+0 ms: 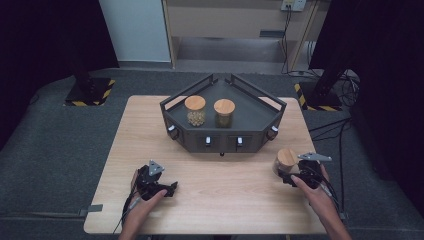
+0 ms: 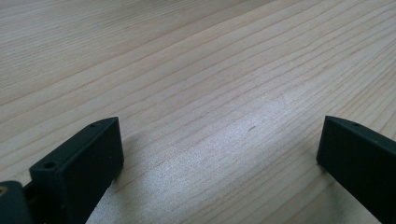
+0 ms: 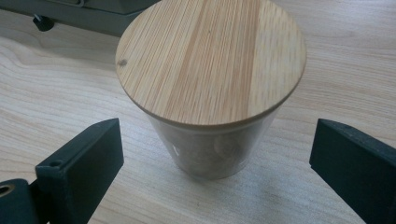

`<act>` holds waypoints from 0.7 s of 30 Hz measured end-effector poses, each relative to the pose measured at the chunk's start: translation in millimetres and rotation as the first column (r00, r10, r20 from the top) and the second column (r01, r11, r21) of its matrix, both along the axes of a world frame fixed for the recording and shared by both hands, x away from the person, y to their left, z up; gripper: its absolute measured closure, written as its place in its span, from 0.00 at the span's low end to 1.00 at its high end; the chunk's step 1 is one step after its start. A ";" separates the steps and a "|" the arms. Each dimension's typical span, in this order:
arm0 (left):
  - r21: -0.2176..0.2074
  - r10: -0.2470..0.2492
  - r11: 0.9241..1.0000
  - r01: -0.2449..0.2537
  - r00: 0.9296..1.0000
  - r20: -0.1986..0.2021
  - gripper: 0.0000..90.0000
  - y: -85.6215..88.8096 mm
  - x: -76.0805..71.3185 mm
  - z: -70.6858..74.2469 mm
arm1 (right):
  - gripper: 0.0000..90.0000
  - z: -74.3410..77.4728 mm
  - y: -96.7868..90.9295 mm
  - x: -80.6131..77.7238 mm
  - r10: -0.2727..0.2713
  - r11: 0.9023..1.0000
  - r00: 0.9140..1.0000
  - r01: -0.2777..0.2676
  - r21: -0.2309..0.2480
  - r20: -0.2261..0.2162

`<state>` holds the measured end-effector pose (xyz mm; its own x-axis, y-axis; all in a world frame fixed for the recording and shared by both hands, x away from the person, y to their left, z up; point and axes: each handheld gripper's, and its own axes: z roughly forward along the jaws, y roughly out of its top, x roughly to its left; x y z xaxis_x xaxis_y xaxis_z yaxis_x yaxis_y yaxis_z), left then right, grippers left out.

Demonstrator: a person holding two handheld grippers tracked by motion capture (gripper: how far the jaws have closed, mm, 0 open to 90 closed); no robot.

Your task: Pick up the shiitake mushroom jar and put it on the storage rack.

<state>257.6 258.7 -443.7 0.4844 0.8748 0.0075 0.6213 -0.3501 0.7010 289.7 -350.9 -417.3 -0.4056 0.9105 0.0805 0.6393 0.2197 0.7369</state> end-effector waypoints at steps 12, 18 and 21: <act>0.000 0.000 1.000 0.000 1.000 0.000 0.00 0.0 0.0 0.0 | 0.03 -1.6 3.1 5.5 0.003 1.000 1.000 -0.003 -0.011 -0.009; 0.000 0.000 1.000 0.000 1.000 0.000 0.00 0.0 0.0 0.0 | 0.04 -2.4 4.3 7.7 0.002 1.000 1.000 -0.002 -0.012 -0.013; 0.000 0.000 1.000 0.000 1.000 0.000 0.00 0.0 0.0 0.0 | 0.04 -2.9 4.9 8.1 0.004 1.000 1.000 -0.004 -0.011 -0.014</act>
